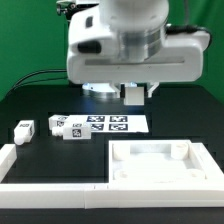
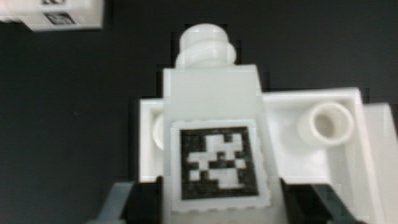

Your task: Assemble one leg

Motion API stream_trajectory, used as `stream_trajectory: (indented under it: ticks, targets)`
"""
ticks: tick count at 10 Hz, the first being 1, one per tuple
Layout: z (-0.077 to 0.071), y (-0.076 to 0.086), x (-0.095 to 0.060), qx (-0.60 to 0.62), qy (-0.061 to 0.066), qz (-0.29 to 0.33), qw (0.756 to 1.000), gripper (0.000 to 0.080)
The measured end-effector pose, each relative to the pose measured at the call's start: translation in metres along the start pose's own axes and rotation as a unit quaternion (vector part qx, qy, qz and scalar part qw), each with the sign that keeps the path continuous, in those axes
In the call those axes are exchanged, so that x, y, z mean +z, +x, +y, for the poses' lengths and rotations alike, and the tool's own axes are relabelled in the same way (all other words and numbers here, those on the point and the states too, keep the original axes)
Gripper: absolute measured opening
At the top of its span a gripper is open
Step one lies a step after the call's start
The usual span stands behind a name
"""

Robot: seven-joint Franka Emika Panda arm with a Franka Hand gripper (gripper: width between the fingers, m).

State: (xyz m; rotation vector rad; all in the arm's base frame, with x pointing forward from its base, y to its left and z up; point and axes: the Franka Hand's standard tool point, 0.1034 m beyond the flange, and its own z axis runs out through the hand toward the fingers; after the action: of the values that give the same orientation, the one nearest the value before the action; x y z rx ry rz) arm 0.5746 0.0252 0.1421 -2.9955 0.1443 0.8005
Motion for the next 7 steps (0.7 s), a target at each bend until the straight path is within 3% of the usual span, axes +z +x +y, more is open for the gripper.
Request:
stream_trajectory:
  ticks: [1,4,5,7]
  targets:
    - [-0.001,0.011,-0.004,-0.005,0.002,0.05,0.999,0.0287]
    - [-0.008,0.018,-0.006,0.0,0.01,0.174,0.985,0.0287]
    - [-0.027,0.015,0.003,0.025,0.018,0.198,0.98,0.0287]
    - [-0.066,0.03,0.001,0.032,0.03,0.282,0.958,0.0287]
